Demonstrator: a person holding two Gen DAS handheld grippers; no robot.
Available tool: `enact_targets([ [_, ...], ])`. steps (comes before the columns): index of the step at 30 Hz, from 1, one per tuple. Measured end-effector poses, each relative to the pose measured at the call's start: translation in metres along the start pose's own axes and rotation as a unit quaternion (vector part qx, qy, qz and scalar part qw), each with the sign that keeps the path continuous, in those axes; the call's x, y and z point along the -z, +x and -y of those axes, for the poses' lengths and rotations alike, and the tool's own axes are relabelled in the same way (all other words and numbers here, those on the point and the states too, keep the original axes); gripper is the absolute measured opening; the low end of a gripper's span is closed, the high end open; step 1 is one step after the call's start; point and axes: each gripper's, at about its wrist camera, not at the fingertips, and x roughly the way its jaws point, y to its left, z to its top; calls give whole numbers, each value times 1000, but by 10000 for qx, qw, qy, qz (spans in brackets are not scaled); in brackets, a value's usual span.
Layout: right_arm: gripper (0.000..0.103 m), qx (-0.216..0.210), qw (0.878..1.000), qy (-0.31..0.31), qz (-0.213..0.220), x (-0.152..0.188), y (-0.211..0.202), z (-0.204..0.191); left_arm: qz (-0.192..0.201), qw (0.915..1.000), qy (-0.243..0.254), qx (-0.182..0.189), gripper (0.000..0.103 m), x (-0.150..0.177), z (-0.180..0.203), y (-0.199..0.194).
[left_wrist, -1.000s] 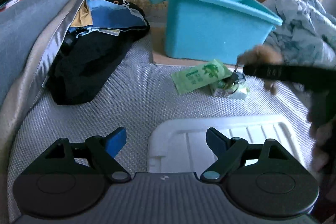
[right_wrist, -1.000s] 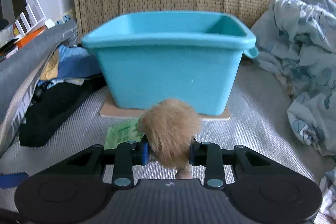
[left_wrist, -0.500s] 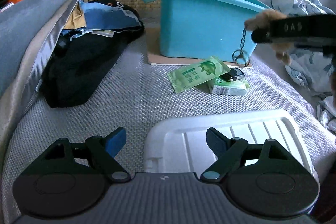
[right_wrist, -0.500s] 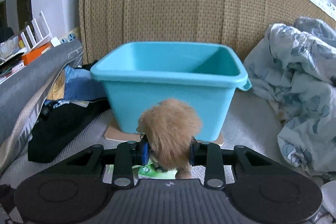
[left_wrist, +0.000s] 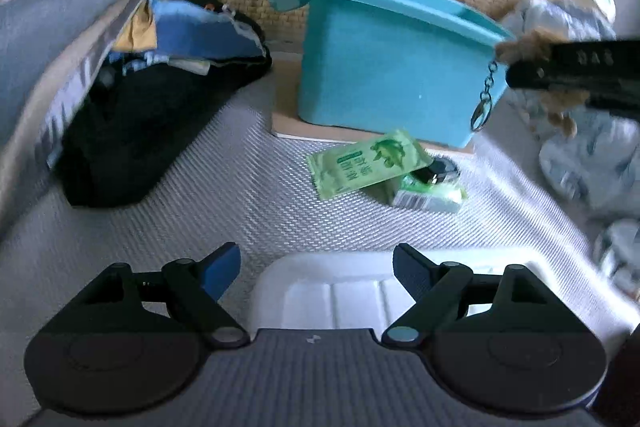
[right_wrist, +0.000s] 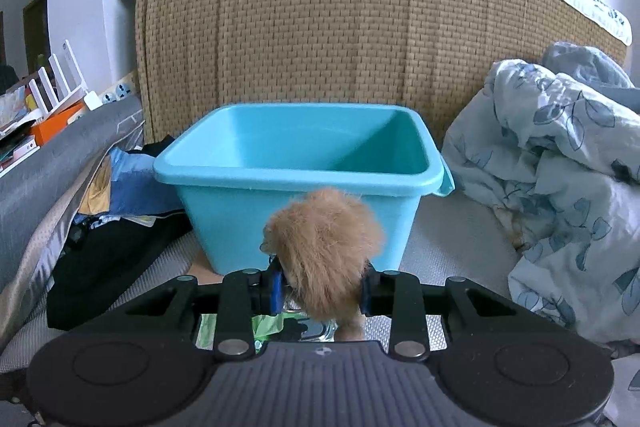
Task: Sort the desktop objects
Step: 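Carry the keychain with the right tool up over the turquoise bin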
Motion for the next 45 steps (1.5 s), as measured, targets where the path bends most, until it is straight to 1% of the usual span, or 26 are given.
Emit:
enact_targets([
  [3,36,-51,10000,21,63,-7,-3,0,-17,9999,-117,9,86,3,1,4],
  [10,36,-236,9992,-2,328,-31,-8,-2,-131,9999,-102,-12,87,7,-1,10],
  [14,36,-235,9989,-109,392,-43,-5,-4,-146,9998,-141,-45,87,7,-6,12],
  [21,36,-271,9990,-134,333,-63,12,-5,-147,9997,-174,-85,87,2,-9,18],
  [26,37,-279,9983,-253,444,-79,18,-9,-131,9998,-140,-96,87,0,-7,21],
  [32,37,-250,9982,-264,479,-96,27,-9,-85,9999,-64,-130,87,-4,-2,21],
  [40,37,-142,9981,-147,588,-121,37,-5,-25,9998,8,-193,87,-9,0,14],
  [45,37,-190,9981,4,581,-131,51,-7,-41,9996,44,-276,87,-10,-1,9],
])
